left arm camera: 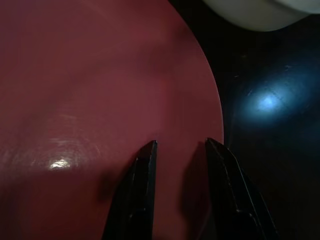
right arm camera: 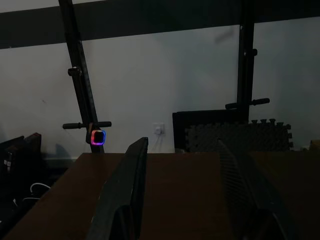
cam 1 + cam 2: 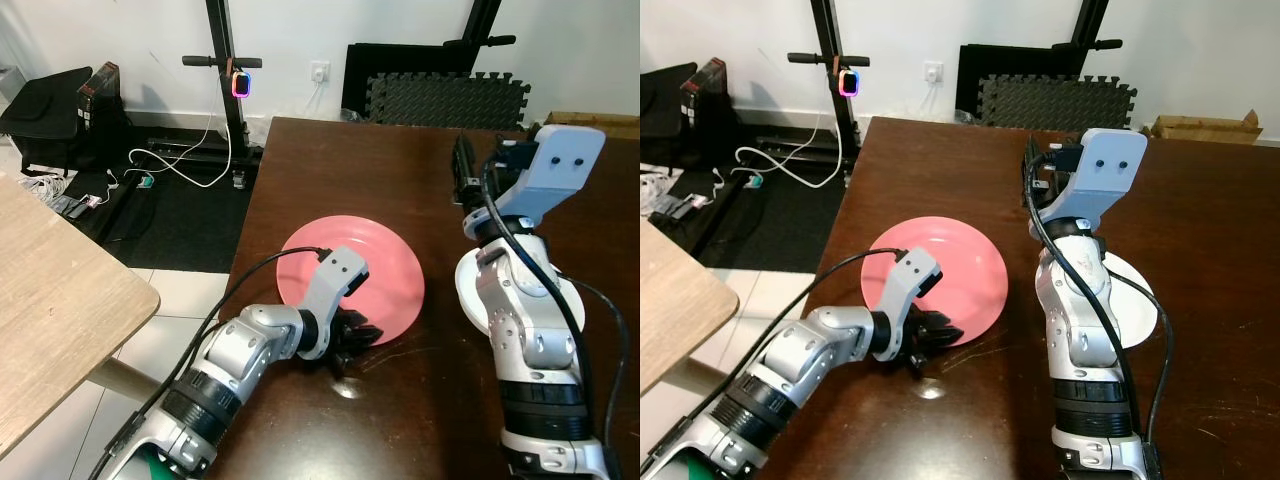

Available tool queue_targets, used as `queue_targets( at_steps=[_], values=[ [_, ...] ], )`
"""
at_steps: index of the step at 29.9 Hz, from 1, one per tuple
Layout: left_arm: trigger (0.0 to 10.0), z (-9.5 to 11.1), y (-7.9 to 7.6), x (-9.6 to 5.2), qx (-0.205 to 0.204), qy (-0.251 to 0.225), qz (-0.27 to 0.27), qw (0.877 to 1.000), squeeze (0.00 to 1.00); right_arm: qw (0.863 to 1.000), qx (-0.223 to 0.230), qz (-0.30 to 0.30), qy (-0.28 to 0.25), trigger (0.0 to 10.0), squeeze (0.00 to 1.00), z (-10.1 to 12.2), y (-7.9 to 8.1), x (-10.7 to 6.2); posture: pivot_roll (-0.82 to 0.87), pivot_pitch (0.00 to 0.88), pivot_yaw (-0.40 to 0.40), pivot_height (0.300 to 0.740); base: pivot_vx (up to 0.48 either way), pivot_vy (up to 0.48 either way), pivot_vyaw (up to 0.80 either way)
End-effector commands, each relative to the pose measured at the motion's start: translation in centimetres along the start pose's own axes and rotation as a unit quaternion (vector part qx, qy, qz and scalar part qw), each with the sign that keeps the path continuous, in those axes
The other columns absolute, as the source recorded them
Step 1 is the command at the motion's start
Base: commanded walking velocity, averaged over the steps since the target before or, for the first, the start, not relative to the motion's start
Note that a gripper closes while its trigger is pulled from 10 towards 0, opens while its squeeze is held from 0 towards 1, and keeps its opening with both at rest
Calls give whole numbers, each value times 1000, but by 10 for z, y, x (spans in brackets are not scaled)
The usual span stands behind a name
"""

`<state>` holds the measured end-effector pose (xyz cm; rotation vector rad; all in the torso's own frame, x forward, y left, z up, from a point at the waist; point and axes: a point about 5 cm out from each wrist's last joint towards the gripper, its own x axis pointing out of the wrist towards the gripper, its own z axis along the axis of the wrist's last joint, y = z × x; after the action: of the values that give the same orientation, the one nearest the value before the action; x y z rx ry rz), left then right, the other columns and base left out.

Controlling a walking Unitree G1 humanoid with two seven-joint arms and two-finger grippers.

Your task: Setting the table

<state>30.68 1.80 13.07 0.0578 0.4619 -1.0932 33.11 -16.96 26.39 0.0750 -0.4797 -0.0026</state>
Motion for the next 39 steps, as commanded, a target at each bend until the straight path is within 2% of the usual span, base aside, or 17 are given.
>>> queue_targets(
  at_steps=[1,11,13,16,18,20,23,25,26,27,31,32,33,35,36,37,39],
  values=[
    [10000,-15,-1,2,-13,27,2,1000,0,1000,2,-3,0,10000,0,-1,-1,-1,2,121,98,740,0,0,0],
    [10000,10,12,-5,-11,-31,33,999,0,1000,3,-3,0,10000,0,-1,0,-1,1,119,95,740,0,0,0],
    [10000,30,19,-16,29,-73,69,995,0,1000,4,-2,-2,10000,0,0,0,-2,-1,119,96,740,0,0,0],
    [10000,30,19,-16,29,-73,69,995,0,1000,4,-2,-2,10000,0,0,0,-2,-1,119,96,740,0,0,0],
    [10000,45,21,-26,48,-110,84,989,0,1000,7,0,-6,10000,0,1,0,-3,1,119,96,740,0,0,0],
    [10000,75,16,-54,73,-206,98,971,0,1000,14,8,-14,10000,0,4,3,-4,16,119,90,740,0,0,0],
    [10000,84,11,-69,80,-246,109,960,0,1000,20,16,-16,10000,0,4,8,-6,19,120,89,740,0,0,0],
    [10000,80,18,-78,60,-264,172,947,0,999,32,24,-8,10000,0,-1,16,-8,25,121,88,740,0,0,0],
    [10000,80,18,-78,60,-264,172,947,0,999,32,24,-8,10000,0,-1,16,-8,25,121,88,740,0,0,0],
    [10000,72,27,-87,26,-270,238,933,0,999,43,29,2,10000,0,-5,22,-11,33,122,85,740,0,0,0],
    [10000,63,38,-97,-7,-275,301,913,0,998,52,31,10,10000,0,-9,26,-14,36,124,82,740,0,0,0],
    [10000,57,45,-105,-29,-278,338,898,0,998,55,32,14,10000,0,-10,27,-15,40,125,80,740,0,0,0],
    [10000,57,45,-105,-29,-278,338,898,0,998,55,32,14,10000,0,-10,27,-15,40,125,80,740,0,0,0],
    [10000,48,56,-121,-42,-271,398,876,0,998,55,31,20,10000,0,-13,26,-16,45,126,75,740,0,0,0],
    [10000,48,56,-121,-42,-271,398,876,0,998,55,31,20,10000,0,-13,26,-16,45,126,75,740,0,0,0],
    [10000,44,61,-132,-38,-264,427,864,0,998,54,31,21,10000,0,-13,25,-16,44,125,75,740,0,0,0],
    [10000,44,65,-140,-30,-264,444,856,0,998,52,30,21,10000,0,-13,24,-15,40,121,76,740,0,0,0]
  ],
)
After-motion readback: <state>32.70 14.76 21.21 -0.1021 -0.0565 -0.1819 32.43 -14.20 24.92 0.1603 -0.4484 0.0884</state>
